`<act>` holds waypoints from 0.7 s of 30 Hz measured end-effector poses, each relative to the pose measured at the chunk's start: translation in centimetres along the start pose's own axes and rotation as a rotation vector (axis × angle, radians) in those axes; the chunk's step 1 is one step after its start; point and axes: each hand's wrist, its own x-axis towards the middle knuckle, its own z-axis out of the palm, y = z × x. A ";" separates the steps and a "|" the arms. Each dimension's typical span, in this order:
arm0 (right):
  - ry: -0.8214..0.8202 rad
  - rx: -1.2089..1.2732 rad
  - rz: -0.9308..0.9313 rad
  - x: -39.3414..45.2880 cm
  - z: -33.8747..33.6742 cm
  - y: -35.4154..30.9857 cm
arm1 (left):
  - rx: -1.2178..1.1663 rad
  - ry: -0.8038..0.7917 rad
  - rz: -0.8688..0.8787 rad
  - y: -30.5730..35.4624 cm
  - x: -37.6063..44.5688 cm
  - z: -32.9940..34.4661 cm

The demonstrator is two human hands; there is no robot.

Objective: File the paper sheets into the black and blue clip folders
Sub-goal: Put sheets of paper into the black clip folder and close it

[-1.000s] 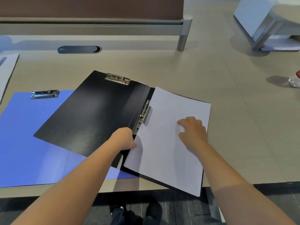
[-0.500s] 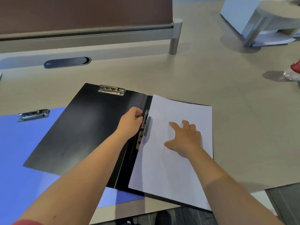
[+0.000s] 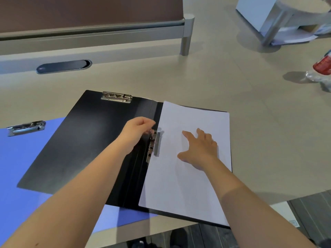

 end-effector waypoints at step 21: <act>-0.040 -0.107 -0.116 1.9 0.3 1.1 | 1.106 -0.073 -0.090 -4.4 -2.0 0.4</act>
